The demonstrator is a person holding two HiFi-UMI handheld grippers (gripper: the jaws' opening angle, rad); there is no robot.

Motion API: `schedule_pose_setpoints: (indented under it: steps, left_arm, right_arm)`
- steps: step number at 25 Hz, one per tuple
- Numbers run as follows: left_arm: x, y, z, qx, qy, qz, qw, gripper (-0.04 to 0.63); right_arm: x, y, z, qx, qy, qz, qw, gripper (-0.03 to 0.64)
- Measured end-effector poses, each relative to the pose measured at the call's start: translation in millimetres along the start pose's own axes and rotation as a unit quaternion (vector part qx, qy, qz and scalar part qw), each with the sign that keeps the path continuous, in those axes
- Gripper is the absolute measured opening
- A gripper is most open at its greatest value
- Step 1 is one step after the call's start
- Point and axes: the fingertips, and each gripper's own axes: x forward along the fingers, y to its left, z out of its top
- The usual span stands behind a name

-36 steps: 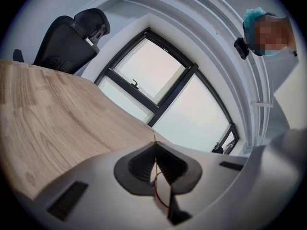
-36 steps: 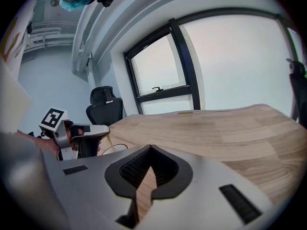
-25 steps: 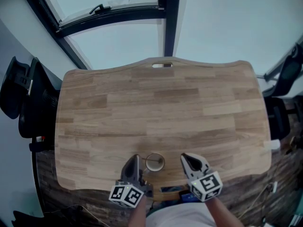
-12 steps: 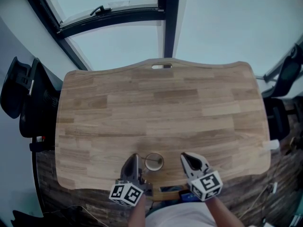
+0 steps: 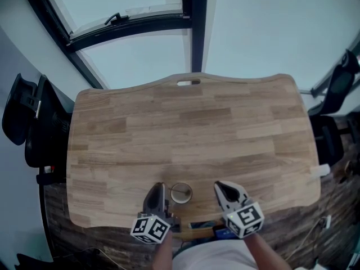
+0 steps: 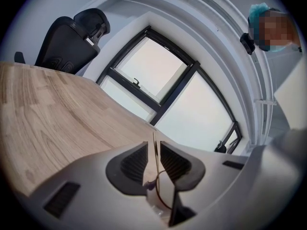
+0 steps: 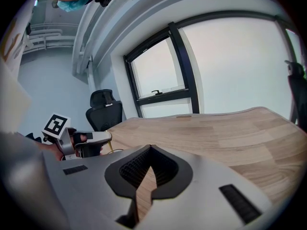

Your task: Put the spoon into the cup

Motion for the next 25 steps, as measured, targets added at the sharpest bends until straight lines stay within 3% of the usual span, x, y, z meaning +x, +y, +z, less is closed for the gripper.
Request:
schedule_pose_setpoints:
  steps: [4, 13, 18, 19, 22, 25]
  left_arm:
    - [-2.3, 2.8, 0.7, 0.011, -0.003, 0.010, 0.9999, 0.111]
    - [-13.9, -0.1, 20.3, 0.036, -0.026, 0.019, 0.9988, 0.114]
    - [-29.7, -7.0, 38.6, 0.078, -0.049, 0.028, 0.9953, 0.112]
    - [-32.5, -9.3, 42.0, 0.087, -0.053, 0.028, 0.9944, 0.109]
    - [-40.3, -16.5, 48.2, 0.109, -0.060, 0.031, 0.9918, 0.011]
    - [-45.5, -25.0, 47.5, 0.119, -0.055, 0.022, 0.9911, 0.002]
  right_arm:
    - [-2.2, 2.0, 2.6, 0.005, 0.003, -0.001, 1.000, -0.003]
    - [-11.8, 6.1, 12.6, 0.001, -0.015, -0.005, 1.000, -0.003]
    - [-20.1, 12.7, 21.4, -0.010, -0.031, -0.005, 0.999, -0.003]
    - [-21.6, 14.5, 23.7, -0.013, -0.035, -0.005, 0.999, -0.003]
    - [-27.1, 21.2, 25.6, -0.024, -0.039, -0.005, 0.999, -0.003]
    - [-34.6, 29.2, 23.1, -0.041, -0.025, -0.003, 0.999, -0.003]
